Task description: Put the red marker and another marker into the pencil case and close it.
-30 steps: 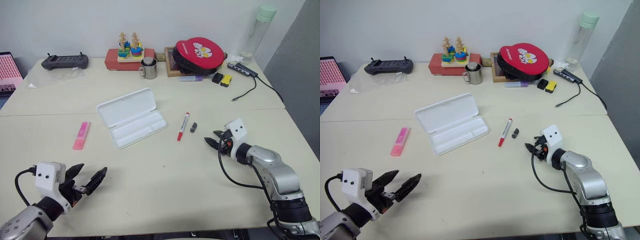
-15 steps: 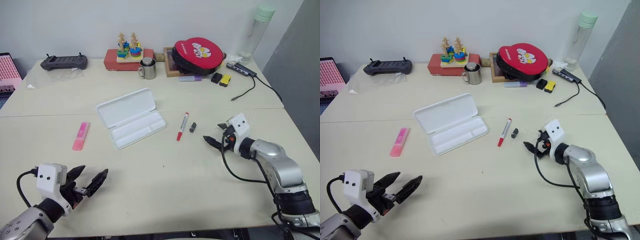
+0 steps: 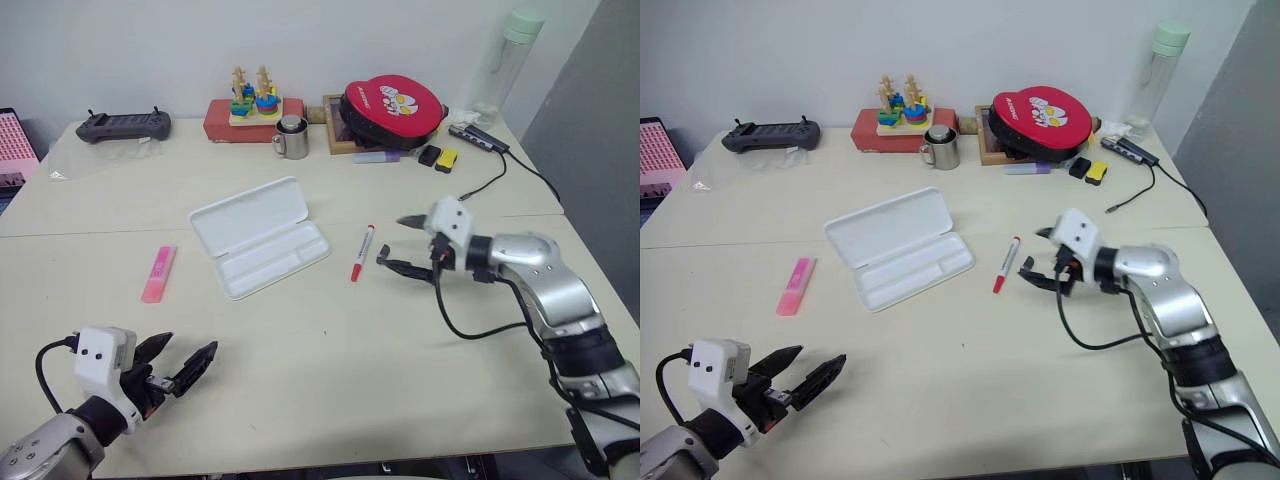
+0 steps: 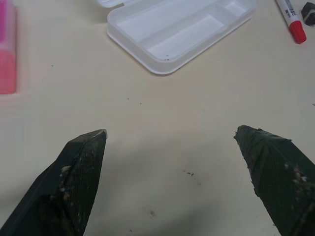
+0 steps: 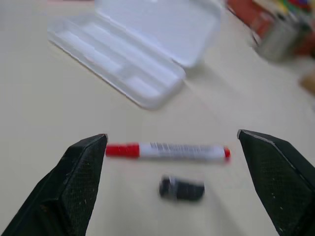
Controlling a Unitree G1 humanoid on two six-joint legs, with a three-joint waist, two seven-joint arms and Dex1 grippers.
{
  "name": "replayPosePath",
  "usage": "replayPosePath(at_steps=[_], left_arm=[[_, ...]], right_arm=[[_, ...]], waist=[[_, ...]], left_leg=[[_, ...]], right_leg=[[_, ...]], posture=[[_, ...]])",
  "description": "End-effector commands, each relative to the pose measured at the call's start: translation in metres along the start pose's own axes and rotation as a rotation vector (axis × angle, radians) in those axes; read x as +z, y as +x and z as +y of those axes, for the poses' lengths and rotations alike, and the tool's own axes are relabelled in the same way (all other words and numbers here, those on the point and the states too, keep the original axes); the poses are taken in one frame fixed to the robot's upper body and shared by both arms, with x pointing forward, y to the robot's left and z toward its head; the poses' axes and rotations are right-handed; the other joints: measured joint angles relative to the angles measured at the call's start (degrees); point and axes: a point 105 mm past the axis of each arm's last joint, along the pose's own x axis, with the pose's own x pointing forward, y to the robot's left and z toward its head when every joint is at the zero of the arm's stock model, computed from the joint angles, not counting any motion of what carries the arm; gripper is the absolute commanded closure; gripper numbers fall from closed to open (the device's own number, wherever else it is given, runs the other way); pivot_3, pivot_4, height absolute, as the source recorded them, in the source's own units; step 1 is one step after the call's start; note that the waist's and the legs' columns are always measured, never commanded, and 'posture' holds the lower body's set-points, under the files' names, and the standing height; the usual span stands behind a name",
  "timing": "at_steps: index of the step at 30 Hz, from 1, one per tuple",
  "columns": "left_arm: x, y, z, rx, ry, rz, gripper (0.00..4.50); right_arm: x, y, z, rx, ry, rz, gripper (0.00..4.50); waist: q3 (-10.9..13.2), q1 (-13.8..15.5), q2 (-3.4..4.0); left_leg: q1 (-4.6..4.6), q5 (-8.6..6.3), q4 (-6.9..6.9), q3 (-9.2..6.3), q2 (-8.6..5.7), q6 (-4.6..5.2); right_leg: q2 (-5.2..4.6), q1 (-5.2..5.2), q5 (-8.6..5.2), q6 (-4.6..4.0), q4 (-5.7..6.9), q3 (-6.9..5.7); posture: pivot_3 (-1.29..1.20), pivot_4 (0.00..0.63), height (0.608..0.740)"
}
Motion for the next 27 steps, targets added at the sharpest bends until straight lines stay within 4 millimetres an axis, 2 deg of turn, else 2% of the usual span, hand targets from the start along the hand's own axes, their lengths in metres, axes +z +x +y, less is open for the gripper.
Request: replayPosePath(at_steps=[1,6,9,11,16,27], left_arm=[[0.008,0.004,0.003,-0.019,0.050,-0.004,0.00],[0.019,0.008,0.002,-0.039,0.062,-0.031,0.00],[0.021,0.009,0.001,-0.044,0.066,-0.032,0.00],[0.022,0.009,0.001,-0.038,0.068,-0.035,0.00],[0.020,0.006,0.000,-0.030,0.064,-0.030,0.00],[0.015,0.005,-0.004,-0.022,0.049,-0.025,0.00]], right_arm=[[0.013,0.022,0.024,0.189,-0.174,-0.051,0.04],[0.016,0.045,0.031,0.281,-0.219,-0.073,0.04],[0.016,0.050,0.029,0.288,-0.221,-0.076,0.04],[0.019,0.065,0.028,0.303,-0.189,-0.082,0.04],[0.022,0.083,0.029,0.349,-0.154,-0.081,0.04],[0.024,0.116,0.015,0.348,-0.040,-0.039,0.04]], waist=[[0.0,0.2,-0.01],[0.0,0.5,-0.02],[0.0,0.5,-0.02],[0.0,0.5,-0.02],[0.0,0.2,0.00],[0.0,0.2,0.00]], left_leg=[[-0.02,0.00,0.00,0.00,0.00,0.00],[-0.13,0.01,0.02,0.00,-0.03,-0.02],[-0.11,0.01,0.02,0.00,-0.02,-0.02],[-0.11,0.01,0.02,0.00,-0.02,-0.02],[-0.07,0.01,-0.01,0.00,0.04,-0.02],[-0.09,0.01,-0.01,0.00,0.03,-0.02]], right_leg=[[0.00,0.00,0.00,0.00,0.00,0.00],[-0.04,-0.04,0.05,0.05,-0.03,0.01],[-0.04,-0.04,0.05,0.05,-0.02,0.01],[-0.04,-0.04,0.05,0.05,-0.02,0.01],[0.01,-0.07,0.06,0.03,0.05,0.01],[0.01,-0.11,0.08,0.00,0.07,0.01]], posture=[[0.00,0.150,0.740],[0.00,0.150,0.740],[0.00,0.150,0.740],[0.00,0.150,0.740],[0.00,0.150,0.740],[0.00,0.150,0.740]])
